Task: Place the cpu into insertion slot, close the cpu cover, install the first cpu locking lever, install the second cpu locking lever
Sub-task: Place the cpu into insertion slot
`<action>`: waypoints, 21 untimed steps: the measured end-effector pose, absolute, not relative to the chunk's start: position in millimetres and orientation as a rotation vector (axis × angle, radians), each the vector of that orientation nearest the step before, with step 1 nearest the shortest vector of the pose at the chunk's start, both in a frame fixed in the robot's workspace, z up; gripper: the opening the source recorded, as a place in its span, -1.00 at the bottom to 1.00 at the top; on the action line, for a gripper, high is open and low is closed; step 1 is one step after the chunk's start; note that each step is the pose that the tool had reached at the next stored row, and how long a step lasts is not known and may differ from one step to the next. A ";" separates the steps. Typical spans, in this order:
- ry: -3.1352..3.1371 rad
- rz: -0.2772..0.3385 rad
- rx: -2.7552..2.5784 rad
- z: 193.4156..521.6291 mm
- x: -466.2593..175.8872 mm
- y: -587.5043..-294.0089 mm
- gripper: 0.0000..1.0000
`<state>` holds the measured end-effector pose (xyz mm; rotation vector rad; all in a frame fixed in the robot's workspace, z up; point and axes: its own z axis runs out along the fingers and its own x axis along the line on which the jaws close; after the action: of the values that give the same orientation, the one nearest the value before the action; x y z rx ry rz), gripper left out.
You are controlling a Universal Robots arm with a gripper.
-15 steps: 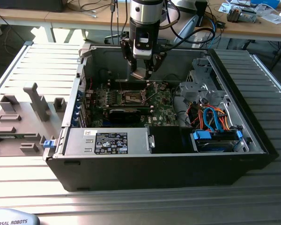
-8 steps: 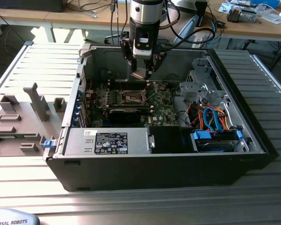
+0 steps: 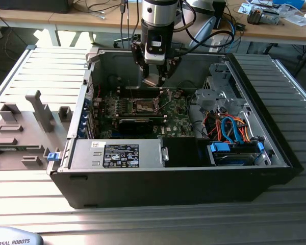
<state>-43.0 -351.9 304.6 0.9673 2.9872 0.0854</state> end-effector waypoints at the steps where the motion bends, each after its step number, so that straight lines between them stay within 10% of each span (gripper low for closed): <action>1: 2.987 0.085 0.968 304.6 -43.0 -351.9 0.08; 21: 2.981 0.085 0.985 304.6 -43.0 -351.9 0.08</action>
<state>-43.0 -351.9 304.6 0.9851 2.9810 0.0855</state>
